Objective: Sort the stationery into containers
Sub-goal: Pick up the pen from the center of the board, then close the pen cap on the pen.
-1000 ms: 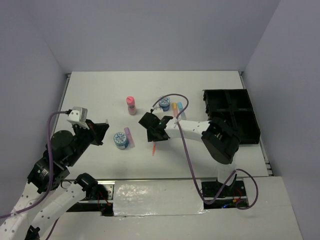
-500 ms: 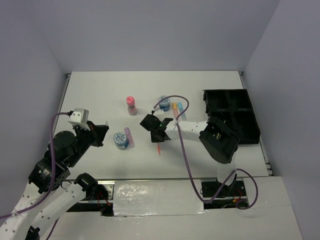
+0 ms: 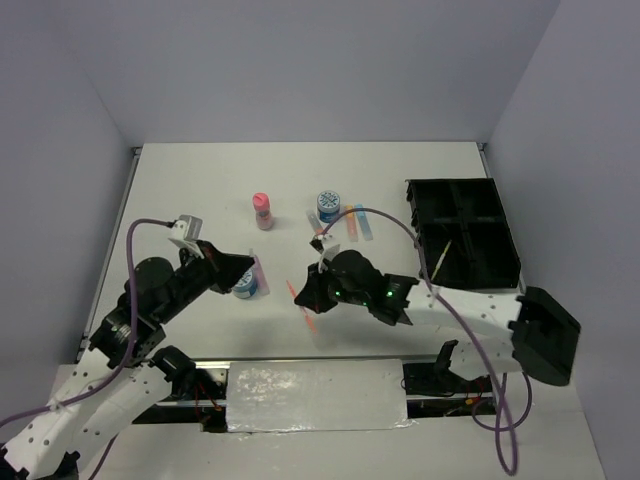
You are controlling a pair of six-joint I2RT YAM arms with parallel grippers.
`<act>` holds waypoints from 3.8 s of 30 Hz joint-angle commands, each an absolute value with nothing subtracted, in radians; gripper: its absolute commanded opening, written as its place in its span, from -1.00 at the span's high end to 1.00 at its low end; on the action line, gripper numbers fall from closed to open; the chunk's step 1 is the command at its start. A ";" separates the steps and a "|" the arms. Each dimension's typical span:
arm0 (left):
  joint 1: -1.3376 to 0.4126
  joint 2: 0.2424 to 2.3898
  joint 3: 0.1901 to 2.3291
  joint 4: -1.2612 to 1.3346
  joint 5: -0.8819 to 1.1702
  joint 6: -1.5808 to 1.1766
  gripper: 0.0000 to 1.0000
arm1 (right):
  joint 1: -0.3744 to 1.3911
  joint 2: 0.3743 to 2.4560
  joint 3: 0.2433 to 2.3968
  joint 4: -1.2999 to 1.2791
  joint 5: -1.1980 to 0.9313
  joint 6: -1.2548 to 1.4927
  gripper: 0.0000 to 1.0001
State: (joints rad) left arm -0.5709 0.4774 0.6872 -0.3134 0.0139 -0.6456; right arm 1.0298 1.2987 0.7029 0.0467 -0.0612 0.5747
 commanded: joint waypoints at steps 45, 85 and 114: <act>-0.589 0.529 0.445 0.460 0.212 -1.040 1.00 | 1.207 1.029 0.755 0.334 0.143 0.574 1.00; -0.594 0.558 0.403 0.514 0.333 -0.986 1.00 | 1.187 1.026 0.867 0.284 0.201 0.480 1.00; -0.624 0.606 0.356 0.640 0.405 -1.015 1.00 | 1.137 0.989 0.827 0.451 0.133 0.413 1.00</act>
